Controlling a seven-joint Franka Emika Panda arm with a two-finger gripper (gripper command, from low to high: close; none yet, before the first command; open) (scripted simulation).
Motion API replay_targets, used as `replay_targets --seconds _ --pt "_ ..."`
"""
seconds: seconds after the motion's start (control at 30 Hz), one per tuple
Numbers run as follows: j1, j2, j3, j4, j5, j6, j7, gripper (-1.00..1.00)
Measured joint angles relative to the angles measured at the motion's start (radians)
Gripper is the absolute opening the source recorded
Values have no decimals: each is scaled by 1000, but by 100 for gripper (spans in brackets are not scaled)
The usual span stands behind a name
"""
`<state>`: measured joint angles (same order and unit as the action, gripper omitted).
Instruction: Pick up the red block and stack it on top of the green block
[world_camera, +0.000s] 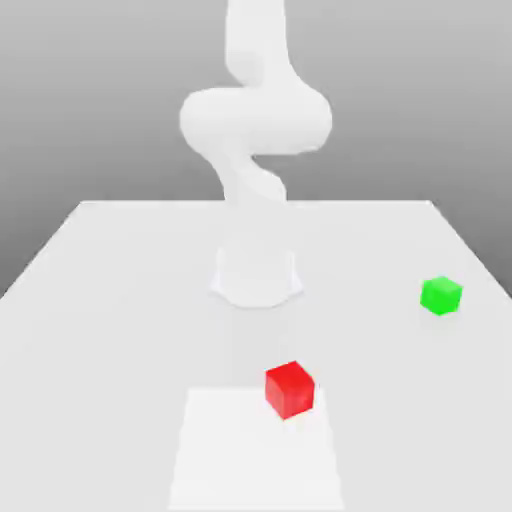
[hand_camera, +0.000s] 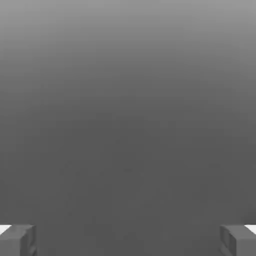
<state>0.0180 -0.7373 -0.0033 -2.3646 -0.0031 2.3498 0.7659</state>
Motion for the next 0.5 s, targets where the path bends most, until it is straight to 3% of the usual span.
replay_targets --seconds 0.5 --pt "124 483 -27 -472 -9 371 -273 0"
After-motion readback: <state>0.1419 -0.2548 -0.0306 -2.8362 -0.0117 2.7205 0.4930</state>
